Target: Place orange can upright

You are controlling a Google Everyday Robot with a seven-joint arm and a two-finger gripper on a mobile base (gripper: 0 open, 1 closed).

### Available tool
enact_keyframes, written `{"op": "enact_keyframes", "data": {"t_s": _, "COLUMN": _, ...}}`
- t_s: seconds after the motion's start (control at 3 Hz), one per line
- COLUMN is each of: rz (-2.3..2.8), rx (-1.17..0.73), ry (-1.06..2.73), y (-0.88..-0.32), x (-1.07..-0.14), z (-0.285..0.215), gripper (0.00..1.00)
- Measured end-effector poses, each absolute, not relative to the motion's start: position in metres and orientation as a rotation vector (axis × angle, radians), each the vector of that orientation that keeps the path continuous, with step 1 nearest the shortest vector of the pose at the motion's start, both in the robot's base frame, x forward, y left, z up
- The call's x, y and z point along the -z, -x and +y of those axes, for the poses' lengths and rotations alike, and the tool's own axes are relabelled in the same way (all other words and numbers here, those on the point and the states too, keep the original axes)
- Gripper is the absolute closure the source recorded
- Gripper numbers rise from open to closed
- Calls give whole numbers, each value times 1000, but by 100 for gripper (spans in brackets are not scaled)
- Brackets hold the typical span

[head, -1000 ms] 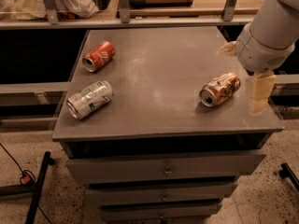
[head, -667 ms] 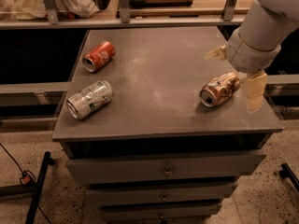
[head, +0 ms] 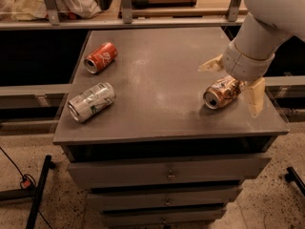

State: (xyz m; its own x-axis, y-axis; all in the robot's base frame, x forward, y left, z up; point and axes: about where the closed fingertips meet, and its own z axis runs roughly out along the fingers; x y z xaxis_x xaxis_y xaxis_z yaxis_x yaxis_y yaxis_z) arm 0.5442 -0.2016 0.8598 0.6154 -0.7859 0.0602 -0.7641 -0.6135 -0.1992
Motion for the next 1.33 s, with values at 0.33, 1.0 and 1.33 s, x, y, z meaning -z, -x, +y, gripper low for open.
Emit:
{"op": "enact_keyframes", "data": {"t_s": 0.33, "rz": 1225, "rx": 198, "ry": 2743, "y": -541, "x": -847, "z": -198, "gripper": 0}}
{"op": "enact_keyframes", "data": {"t_s": 1.0, "rz": 1174, "rx": 158, "ry": 2815, "y": -550, "x": -817, "z": -182, "gripper": 2}}
{"op": "enact_keyframes", "data": {"t_s": 1.33, "rz": 1177, "rx": 190, "ry": 2830, "y": -557, "x": -811, "z": -168, "gripper": 10}}
